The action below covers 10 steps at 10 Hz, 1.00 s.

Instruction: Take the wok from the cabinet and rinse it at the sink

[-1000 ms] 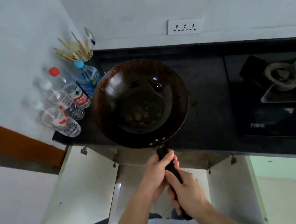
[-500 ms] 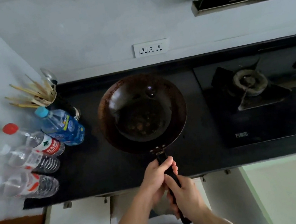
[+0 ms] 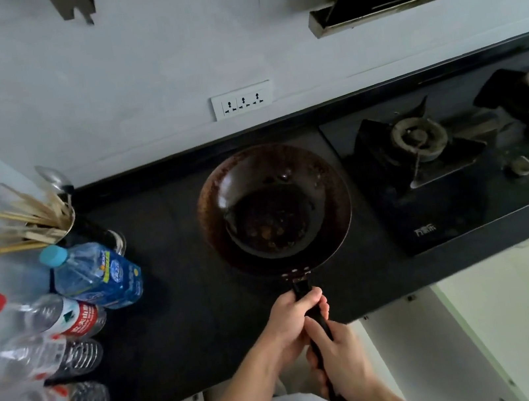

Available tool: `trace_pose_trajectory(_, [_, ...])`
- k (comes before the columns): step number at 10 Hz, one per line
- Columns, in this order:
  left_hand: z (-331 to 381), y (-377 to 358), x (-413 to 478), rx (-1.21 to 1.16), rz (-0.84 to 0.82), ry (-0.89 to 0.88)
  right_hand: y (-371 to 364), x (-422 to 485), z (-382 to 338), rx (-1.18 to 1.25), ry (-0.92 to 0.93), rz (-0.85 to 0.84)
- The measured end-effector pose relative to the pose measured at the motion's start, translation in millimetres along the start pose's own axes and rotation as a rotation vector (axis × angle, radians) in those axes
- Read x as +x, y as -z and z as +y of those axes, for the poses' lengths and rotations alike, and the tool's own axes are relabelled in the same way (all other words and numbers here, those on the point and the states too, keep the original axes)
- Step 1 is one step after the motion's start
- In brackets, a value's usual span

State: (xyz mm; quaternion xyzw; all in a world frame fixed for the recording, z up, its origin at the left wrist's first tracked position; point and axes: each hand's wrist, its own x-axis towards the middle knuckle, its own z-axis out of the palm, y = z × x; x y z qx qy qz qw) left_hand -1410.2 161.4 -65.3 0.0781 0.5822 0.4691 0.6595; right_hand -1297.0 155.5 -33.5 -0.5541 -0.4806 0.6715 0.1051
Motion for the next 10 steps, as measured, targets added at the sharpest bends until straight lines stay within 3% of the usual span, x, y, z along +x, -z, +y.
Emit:
trace_pose_trajectory(5, [7.8, 14.2, 0.4, -0.198, -0.064, 0.12, -14.3, 0.1, -8.3, 0.082, -0.087, 0.02])
trace_pose_trajectory(7, [3.8, 16.1, -3.9, -0.138, -0.033, 0.123, -13.6, 10.5, -3.5, 0.104, -0.133, 0.009])
trace_pose_trajectory(8, [2.5, 16.3, -10.4, -0.029, 0.009, 0.153, -9.0, 15.8, -4.4, 0.013, -0.126, -0.012])
trace_pose_trajectory(9, [2.2, 22.7, -16.2, 0.185, 0.121, 0.053, 5.4, 22.3, -6.2, -0.345, -0.001, 0.046])
trace_pose_trajectory(10, [-0.2, 42.5, -27.0, 0.676, 0.374, -0.264, 24.6, 27.6, -15.2, -0.659, 0.197, 0.183])
